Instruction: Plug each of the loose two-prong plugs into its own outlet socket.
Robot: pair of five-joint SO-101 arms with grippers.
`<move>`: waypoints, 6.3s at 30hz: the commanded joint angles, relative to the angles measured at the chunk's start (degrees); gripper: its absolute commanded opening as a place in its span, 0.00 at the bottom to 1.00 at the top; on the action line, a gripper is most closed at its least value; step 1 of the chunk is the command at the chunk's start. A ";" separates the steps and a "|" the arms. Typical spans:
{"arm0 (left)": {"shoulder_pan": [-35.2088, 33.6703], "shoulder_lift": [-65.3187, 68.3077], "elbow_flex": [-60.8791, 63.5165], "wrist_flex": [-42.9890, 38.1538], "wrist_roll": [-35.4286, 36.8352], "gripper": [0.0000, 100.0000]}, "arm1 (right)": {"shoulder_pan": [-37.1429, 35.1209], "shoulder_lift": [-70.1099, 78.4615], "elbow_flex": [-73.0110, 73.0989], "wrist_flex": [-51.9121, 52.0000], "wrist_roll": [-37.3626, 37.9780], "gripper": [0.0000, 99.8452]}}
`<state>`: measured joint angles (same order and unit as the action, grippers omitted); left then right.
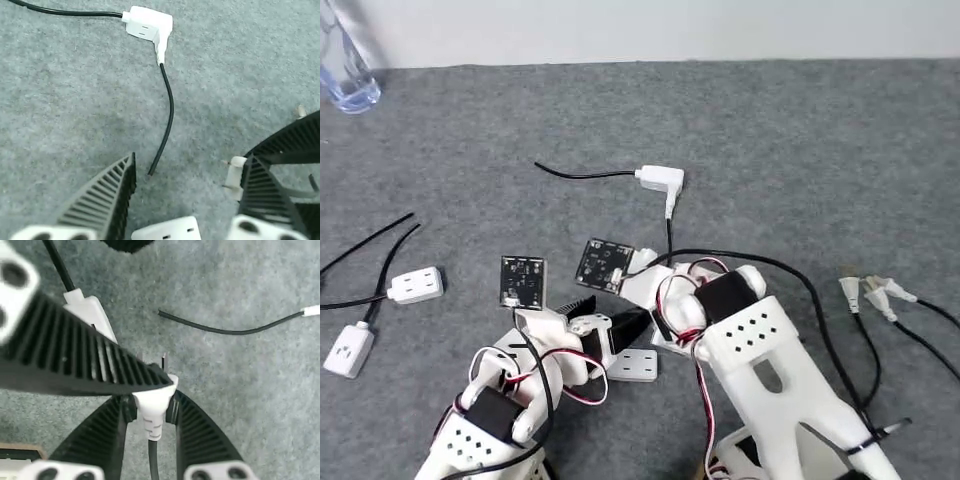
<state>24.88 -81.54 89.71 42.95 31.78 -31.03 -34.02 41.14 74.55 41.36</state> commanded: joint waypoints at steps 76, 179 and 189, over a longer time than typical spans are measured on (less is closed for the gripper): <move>-5.54 -0.44 0.04 0.09 0.26 0.32 | 17.71 -2.24 -1.41 4.88 11.43 0.01; -5.63 -0.44 3.38 -3.25 0.26 0.32 | 9.10 14.73 11.87 -17.45 1.23 0.34; -5.63 -0.44 3.47 -3.16 0.26 0.32 | 9.01 14.81 13.36 -17.36 2.37 0.22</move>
<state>19.34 -81.54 93.49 41.27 31.87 -22.59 -18.73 54.86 56.26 43.21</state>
